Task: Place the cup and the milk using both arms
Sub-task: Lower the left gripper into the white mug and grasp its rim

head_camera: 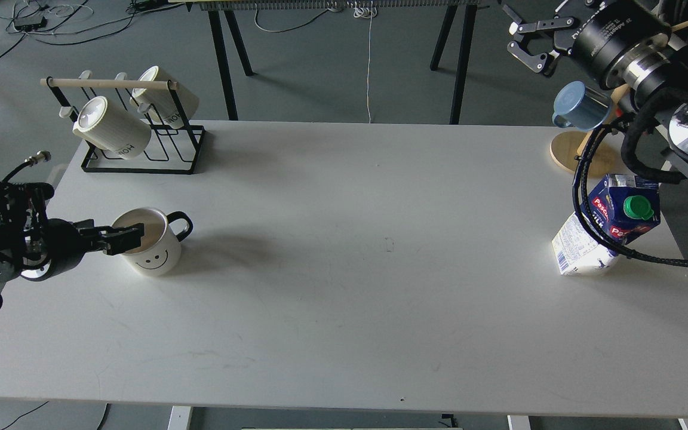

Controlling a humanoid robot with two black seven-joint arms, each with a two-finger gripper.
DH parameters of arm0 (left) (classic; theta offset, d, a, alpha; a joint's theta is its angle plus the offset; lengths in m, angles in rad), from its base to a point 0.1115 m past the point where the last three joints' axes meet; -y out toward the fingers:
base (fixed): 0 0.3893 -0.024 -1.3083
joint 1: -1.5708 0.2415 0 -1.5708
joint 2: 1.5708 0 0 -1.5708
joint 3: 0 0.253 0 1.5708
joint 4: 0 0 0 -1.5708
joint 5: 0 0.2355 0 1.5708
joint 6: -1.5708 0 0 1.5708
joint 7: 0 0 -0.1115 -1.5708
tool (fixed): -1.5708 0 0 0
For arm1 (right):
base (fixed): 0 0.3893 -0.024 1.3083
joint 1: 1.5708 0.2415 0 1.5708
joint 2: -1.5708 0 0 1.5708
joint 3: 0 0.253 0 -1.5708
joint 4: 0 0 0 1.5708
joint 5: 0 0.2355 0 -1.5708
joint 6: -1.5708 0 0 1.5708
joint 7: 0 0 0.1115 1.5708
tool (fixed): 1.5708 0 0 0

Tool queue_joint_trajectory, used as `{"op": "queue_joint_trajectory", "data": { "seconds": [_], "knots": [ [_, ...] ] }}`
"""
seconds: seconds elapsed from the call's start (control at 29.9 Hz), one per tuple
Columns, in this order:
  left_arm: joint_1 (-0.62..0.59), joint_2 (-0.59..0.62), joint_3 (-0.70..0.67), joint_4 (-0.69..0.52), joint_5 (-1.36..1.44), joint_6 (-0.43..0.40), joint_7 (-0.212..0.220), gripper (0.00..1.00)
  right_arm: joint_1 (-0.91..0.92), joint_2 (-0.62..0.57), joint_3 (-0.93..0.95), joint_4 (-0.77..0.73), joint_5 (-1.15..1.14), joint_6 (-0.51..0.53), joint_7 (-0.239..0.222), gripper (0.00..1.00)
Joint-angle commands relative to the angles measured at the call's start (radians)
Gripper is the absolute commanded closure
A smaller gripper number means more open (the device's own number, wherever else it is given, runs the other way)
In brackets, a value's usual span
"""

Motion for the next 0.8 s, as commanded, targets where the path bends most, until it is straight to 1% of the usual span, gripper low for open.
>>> {"op": "queue_joint_trajectory", "data": {
  "seconds": [0.0,0.07,0.17,0.23,0.3,0.37,0.44,0.47,0.54,0.6,0.64,0.7,0.77],
  "knots": [
    [0.002,-0.004,0.003,0.024,0.002,-0.006,0.0,0.04,-0.001,0.001,-0.001,0.0,-0.001,0.001,0.0,0.01],
    [0.001,-0.001,0.022,0.03,0.002,-0.006,-0.004,0.07,-0.003,0.003,-0.001,0.0,-0.001,0.001,0.0,0.01],
    [0.001,0.0,0.031,0.03,0.0,-0.006,-0.004,0.17,-0.004,0.006,-0.001,0.0,-0.001,0.001,0.0,0.01],
    [0.001,0.0,0.032,0.032,0.0,-0.006,-0.004,0.28,-0.004,0.012,-0.001,0.0,-0.001,0.001,0.0,0.01],
    [0.001,0.0,0.032,0.032,0.0,-0.006,-0.004,0.36,-0.004,0.012,-0.001,0.0,-0.001,0.001,0.0,0.01],
    [0.001,0.0,0.032,0.032,0.002,-0.006,-0.004,0.51,-0.004,0.012,-0.001,0.0,-0.001,0.001,0.0,0.01],
    [0.001,0.003,0.032,0.03,0.002,-0.009,-0.006,0.55,-0.009,0.014,-0.001,0.001,-0.001,0.0,0.0,0.01],
    [0.001,0.005,0.032,0.03,0.002,-0.009,-0.007,0.6,-0.009,0.014,-0.001,0.001,-0.001,0.001,0.0,0.01],
    [0.004,0.003,0.034,0.027,0.006,-0.015,-0.009,0.8,-0.009,0.014,-0.001,0.001,-0.001,0.001,0.0,0.01],
    [0.002,0.006,0.036,0.024,0.006,-0.027,-0.009,0.93,-0.009,0.015,-0.001,0.001,-0.001,0.001,0.0,0.01],
    [-0.002,0.005,0.036,0.021,0.006,-0.03,-0.009,0.97,-0.009,0.014,-0.001,0.001,-0.001,0.001,0.0,0.01],
    [-0.002,0.005,0.036,0.017,0.008,-0.03,-0.011,1.0,-0.009,0.015,-0.001,0.001,-0.001,0.001,0.0,0.01],
    [-0.007,0.005,0.034,0.012,0.008,-0.03,-0.011,1.0,-0.01,0.015,-0.001,0.001,-0.001,0.001,0.0,0.01]
  ]
}}
